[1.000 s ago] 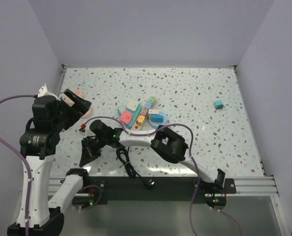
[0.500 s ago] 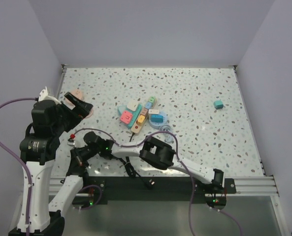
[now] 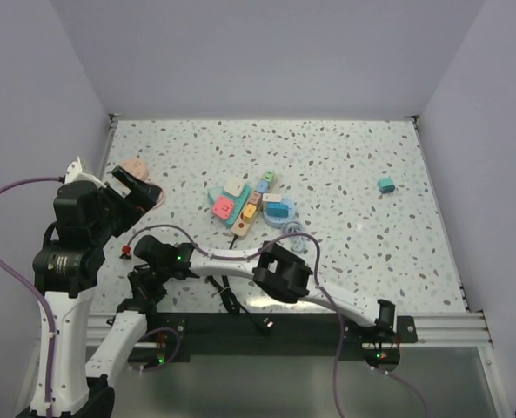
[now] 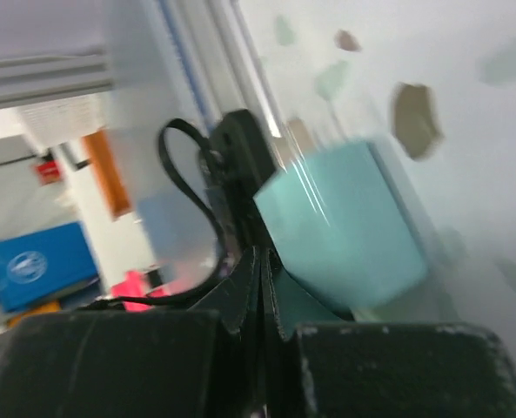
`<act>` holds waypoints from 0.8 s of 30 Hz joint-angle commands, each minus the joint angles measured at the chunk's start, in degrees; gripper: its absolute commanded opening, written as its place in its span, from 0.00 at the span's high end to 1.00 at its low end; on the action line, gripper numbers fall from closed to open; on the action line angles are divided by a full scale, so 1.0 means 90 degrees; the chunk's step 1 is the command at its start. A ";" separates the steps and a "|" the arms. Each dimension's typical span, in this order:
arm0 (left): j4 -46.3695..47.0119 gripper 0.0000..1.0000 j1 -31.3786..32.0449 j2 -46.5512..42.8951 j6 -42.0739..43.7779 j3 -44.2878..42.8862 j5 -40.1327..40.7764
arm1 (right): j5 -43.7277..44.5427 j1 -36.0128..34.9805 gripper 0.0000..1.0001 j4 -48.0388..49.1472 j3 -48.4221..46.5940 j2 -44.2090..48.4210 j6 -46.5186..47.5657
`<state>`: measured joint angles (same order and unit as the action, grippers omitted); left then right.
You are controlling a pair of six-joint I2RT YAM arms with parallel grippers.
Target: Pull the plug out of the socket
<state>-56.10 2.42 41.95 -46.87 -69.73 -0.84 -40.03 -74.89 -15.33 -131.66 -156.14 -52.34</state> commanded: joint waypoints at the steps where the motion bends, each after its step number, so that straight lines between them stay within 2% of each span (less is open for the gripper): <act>1: -0.0056 0.00 0.0025 0.0065 0.0120 -0.0006 0.0074 | 0.1185 -0.0028 1.00 -0.2318 -0.0030 0.0238 0.1205; 5: -0.0115 0.01 0.0025 0.0026 0.0101 0.0004 0.0074 | 0.2045 -0.0009 1.00 -0.2154 0.0642 0.0863 0.1381; 8: -0.0105 0.01 0.0025 -0.0042 0.0062 0.0082 0.0074 | 0.1920 0.0079 1.00 -0.1657 0.1023 0.1098 0.1168; 10: -0.0114 0.01 0.0025 -0.0052 0.0032 0.0111 0.0074 | 0.1977 0.0167 1.00 -0.1772 0.0899 0.1050 0.1157; 12: -0.0163 0.01 0.0025 -0.0042 0.0042 0.0092 0.0230 | 0.1385 0.0245 1.00 -0.1482 0.0917 0.1118 0.1177; 13: -0.0193 0.01 0.0025 -0.0042 0.0042 0.0063 0.0230 | 0.0811 0.0274 1.00 -0.0987 0.0966 0.1147 0.1157; 15: -0.0212 0.01 0.0015 -0.0042 0.0052 -0.0054 0.0259 | -0.0518 0.0265 1.00 -0.0690 0.0908 0.1176 0.1108; 18: -0.0271 0.01 0.0025 -0.0023 0.0062 -0.0230 0.0308 | -0.1544 0.0187 1.00 -0.0426 0.1102 0.1410 0.1118; 21: -0.0300 0.01 0.0025 -0.0023 0.0062 -0.0299 0.0318 | -0.1996 0.0167 1.00 0.0510 0.1620 0.1742 0.0582; 24: -0.0291 0.01 0.0025 -0.0023 0.0023 -0.0240 0.0357 | -0.1706 0.0157 1.00 0.0835 0.1388 0.1530 0.0259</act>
<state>-58.43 2.42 41.82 -46.89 -70.30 1.45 -48.36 -71.59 -15.92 -117.43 -146.10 -45.43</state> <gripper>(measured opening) 0.995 0.006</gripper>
